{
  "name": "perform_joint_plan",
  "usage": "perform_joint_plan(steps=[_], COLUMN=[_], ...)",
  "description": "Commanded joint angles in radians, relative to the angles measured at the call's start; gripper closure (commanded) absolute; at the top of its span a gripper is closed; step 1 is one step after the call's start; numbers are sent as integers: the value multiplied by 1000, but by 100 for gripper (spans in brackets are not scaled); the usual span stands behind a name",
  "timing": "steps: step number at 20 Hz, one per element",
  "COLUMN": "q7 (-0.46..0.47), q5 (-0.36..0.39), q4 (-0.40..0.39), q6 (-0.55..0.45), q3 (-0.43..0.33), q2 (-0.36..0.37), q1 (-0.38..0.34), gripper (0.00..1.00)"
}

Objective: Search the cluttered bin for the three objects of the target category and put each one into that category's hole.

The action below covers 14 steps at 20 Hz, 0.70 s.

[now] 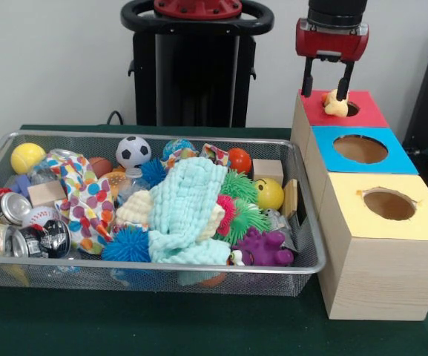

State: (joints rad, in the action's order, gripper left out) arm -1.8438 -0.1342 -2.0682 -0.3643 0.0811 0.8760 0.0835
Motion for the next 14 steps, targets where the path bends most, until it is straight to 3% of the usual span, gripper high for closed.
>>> perform_joint_plan(steps=[1,9,10,14], q7=[-150,-123,-124,-117], q5=[-18,17,17,17], q4=[78,47,42,24], q6=[-163,-91,-82,-65], q3=[-31,-23,-24,-35], q2=[22,19,21,23], q1=[11,14,15,8], gripper=[0,0,100,100])
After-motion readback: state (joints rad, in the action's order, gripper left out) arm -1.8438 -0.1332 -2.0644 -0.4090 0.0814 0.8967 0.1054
